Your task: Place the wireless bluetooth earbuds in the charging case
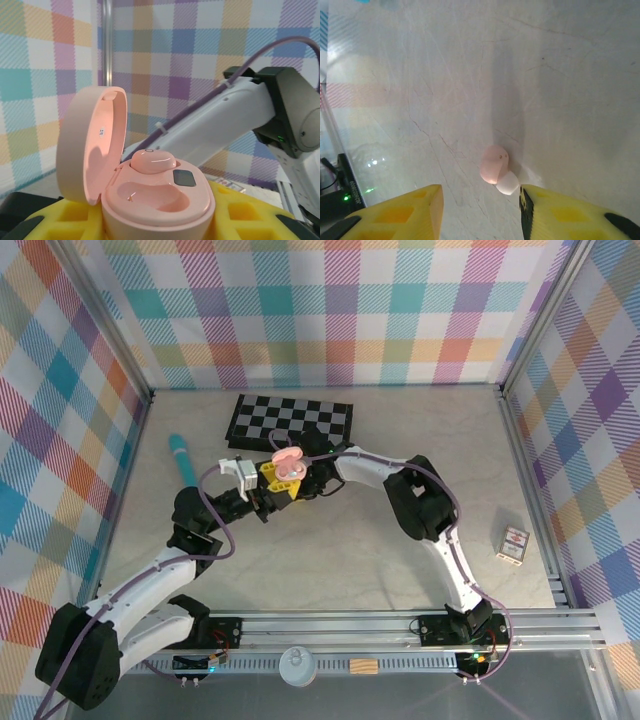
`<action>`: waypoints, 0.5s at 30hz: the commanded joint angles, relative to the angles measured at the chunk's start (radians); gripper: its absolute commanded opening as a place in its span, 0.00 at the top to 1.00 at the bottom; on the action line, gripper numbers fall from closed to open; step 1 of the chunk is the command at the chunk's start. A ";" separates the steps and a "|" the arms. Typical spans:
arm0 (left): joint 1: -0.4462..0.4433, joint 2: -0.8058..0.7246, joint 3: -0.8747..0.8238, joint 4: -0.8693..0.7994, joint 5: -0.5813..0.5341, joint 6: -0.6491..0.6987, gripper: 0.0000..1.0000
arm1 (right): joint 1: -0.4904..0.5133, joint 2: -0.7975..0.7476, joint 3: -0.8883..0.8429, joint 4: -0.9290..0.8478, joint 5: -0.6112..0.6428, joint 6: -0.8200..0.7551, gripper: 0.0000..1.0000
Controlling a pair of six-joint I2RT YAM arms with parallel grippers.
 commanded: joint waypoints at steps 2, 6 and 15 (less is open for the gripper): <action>0.041 -0.053 0.004 -0.002 -0.086 0.029 0.70 | 0.011 -0.082 0.019 -0.056 0.147 -0.039 0.55; 0.062 -0.084 0.013 -0.031 -0.073 0.046 0.70 | 0.029 -0.030 0.135 -0.183 0.206 -0.009 0.54; 0.062 -0.137 0.018 -0.085 -0.052 0.075 0.69 | 0.117 0.122 0.397 -0.378 0.392 0.041 0.54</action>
